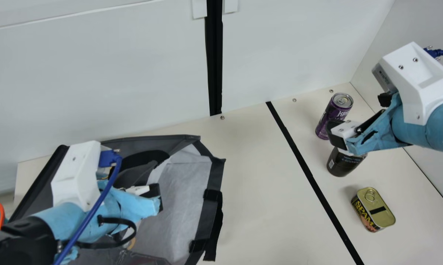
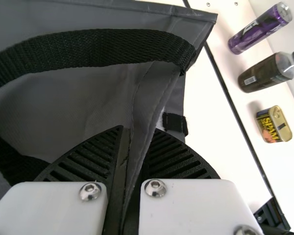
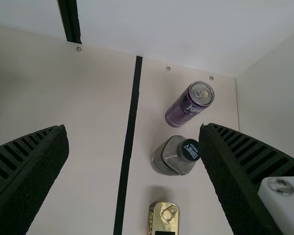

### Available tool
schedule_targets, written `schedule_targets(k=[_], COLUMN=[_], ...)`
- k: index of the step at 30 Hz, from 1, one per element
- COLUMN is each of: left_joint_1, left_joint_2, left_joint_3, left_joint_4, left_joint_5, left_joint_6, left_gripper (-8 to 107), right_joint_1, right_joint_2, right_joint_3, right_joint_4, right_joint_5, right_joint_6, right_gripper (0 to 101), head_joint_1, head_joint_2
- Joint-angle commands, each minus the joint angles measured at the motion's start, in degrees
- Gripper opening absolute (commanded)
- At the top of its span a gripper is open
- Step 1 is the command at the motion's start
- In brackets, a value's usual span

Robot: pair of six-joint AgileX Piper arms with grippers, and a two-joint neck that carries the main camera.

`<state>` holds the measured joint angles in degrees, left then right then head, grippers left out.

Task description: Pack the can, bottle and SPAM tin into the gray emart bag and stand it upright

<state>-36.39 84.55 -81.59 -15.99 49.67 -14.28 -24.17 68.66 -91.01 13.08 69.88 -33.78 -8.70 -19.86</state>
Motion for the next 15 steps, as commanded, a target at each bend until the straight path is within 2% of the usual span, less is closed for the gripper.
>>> schedule_targets(k=[1, 15], left_joint_1=[0.66, 5.15], left_joint_2=[0.1, 0.83], left_joint_3=[0.25, 1.13], left_joint_4=[-2.44, -10.0], left_joint_5=[-0.39, -1.73], left_joint_6=[1.37, 7.58], left_gripper=[-8, -8], right_joint_1=[0.0, 0.0], right_joint_2=[0.0, 0.0], right_joint_3=[0.0, 0.0], right_joint_4=[0.0, 0.0], right_joint_5=[0.0, 0.0], right_joint_6=[0.0, 0.0], right_gripper=[95, 95], head_joint_1=[-1.3, -1.3], head_joint_2=[-0.14, -0.14])
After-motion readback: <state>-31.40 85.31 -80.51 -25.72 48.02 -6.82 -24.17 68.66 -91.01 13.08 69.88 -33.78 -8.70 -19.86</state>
